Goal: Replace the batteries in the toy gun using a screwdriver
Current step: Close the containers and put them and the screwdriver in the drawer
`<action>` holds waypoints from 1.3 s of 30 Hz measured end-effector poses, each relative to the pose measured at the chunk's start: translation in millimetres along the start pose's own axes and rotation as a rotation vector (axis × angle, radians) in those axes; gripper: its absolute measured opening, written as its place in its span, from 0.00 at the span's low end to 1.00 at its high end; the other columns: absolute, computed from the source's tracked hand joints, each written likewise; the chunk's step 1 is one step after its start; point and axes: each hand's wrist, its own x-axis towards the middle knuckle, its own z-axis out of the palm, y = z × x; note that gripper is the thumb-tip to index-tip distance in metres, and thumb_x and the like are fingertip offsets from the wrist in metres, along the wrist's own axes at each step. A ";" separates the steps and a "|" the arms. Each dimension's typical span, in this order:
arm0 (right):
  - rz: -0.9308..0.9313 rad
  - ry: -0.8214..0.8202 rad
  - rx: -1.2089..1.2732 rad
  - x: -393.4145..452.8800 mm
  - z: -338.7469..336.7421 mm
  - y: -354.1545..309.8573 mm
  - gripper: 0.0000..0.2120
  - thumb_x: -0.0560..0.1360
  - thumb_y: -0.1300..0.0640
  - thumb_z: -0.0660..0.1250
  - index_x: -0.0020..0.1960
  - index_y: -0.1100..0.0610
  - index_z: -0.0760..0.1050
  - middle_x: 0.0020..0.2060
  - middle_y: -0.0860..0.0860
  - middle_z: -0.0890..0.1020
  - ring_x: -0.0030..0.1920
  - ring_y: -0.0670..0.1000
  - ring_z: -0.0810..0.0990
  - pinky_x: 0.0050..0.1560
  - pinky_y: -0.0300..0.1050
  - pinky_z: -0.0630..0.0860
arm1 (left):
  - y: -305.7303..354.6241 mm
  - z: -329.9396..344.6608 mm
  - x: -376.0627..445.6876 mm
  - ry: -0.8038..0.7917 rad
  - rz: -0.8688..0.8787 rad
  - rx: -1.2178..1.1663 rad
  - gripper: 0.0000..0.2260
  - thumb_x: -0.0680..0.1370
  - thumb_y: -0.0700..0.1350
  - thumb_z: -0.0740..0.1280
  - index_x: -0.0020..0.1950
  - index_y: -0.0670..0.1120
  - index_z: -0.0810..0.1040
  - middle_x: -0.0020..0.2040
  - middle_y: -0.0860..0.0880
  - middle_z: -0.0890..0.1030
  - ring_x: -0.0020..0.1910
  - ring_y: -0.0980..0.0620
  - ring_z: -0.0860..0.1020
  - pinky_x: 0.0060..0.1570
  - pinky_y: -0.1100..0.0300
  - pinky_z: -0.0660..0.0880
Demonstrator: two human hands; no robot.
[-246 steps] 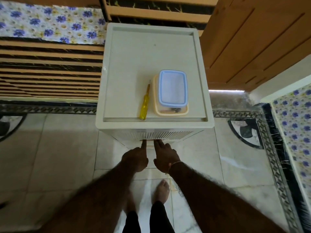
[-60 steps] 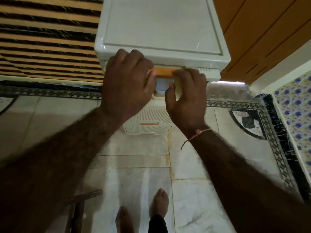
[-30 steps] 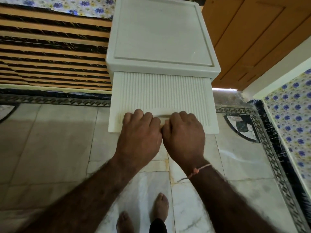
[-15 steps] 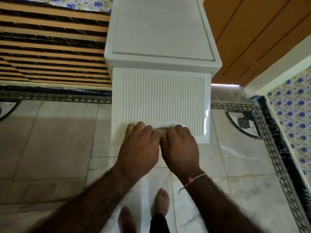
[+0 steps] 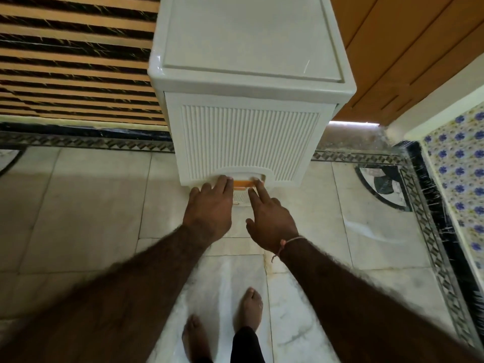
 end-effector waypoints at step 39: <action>0.015 -0.040 -0.176 69.8 -11.2 27.5 0.40 0.77 0.56 0.60 0.79 0.57 0.38 0.79 0.52 0.39 0.78 0.59 0.38 0.74 0.64 0.50 | -60.1 7.6 54.3 -0.155 -0.001 -0.069 0.32 0.79 0.48 0.63 0.80 0.46 0.54 0.82 0.50 0.48 0.80 0.49 0.44 0.77 0.40 0.44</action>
